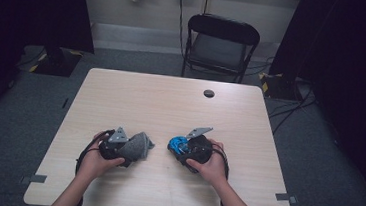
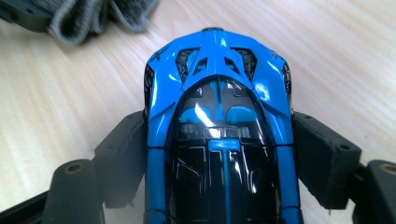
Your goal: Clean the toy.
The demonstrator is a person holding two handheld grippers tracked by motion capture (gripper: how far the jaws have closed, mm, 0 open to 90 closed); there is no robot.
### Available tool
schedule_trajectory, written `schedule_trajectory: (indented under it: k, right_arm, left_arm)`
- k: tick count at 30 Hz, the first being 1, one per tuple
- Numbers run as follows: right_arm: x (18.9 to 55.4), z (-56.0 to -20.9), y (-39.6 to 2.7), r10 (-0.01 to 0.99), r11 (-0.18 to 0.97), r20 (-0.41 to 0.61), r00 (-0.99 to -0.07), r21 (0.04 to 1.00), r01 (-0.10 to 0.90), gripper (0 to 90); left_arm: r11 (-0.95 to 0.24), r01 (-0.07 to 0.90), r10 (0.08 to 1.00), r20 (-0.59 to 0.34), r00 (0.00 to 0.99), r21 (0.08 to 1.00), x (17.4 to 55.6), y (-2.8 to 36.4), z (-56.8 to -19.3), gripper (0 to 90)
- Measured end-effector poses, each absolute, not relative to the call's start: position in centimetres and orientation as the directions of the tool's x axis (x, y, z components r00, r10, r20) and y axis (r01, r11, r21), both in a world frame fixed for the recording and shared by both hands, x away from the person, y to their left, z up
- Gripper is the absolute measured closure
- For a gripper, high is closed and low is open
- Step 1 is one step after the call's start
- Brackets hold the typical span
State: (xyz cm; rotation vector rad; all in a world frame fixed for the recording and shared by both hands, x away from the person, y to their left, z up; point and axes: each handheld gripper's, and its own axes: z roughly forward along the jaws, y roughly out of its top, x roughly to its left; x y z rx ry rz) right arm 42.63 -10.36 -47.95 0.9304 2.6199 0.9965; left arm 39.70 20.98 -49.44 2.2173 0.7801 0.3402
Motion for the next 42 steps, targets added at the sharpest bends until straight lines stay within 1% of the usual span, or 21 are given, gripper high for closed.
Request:
schedule_trajectory:
  k: [6,9,17,18,22,26,30,33,35,42]
  right_arm:
    - [42.7,-48.7,-10.3,0.615,0.577,0.046,-0.787,0.655,0.489,25.0]
    - [42.6,-48.9,-10.2,0.603,0.595,0.023,-0.798,0.653,0.469,24.7]
    - [42.9,-48.7,-10.4,0.575,0.613,0.035,-0.818,0.644,0.458,22.8]
    - [43.0,-48.6,-10.5,0.571,0.615,0.026,-0.821,0.649,0.448,21.1]
    - [42.9,-48.5,-10.5,0.569,0.615,0.015,-0.822,0.656,0.438,20.9]
    - [42.6,-48.5,-10.6,0.576,0.611,0.022,-0.817,0.653,0.448,19.7]
    - [42.2,-48.5,-10.9,0.578,0.620,-0.002,-0.816,0.652,0.437,19.7]
    - [42.0,-48.6,-11.3,0.583,0.615,0.003,-0.812,0.652,0.444,21.9]
    - [42.1,-48.8,-11.6,0.599,0.608,0.037,-0.800,0.629,0.484,19.6]
    - [42.0,-48.8,-11.4,0.614,0.611,0.021,-0.789,0.620,0.492,19.8]
  left_arm:
    - [-0.534,0.425,0.624,0.002,0.781,0.731,39.7,21.1,-49.5,24.7]
    - [-0.540,0.423,0.624,0.009,0.782,0.728,39.7,21.1,-49.5,24.7]
    - [-0.537,0.428,0.626,0.003,0.780,0.727,39.7,21.0,-49.6,24.9]
    - [-0.536,0.428,0.626,0.003,0.779,0.728,39.7,21.0,-49.6,24.9]
    - [-0.537,0.427,0.626,0.004,0.780,0.728,39.7,21.0,-49.6,25.0]
    - [-0.534,0.429,0.627,0.001,0.779,0.728,39.6,21.1,-49.6,25.0]
    - [-0.536,0.427,0.626,0.004,0.780,0.728,39.6,21.1,-49.6,25.1]
    - [-0.537,0.427,0.627,0.005,0.779,0.727,39.6,21.0,-49.6,25.0]
    - [-0.537,0.428,0.627,0.006,0.779,0.727,39.6,21.0,-49.6,24.9]
    - [-0.542,0.421,0.624,0.013,0.781,0.727,39.6,21.0,-49.7,24.8]
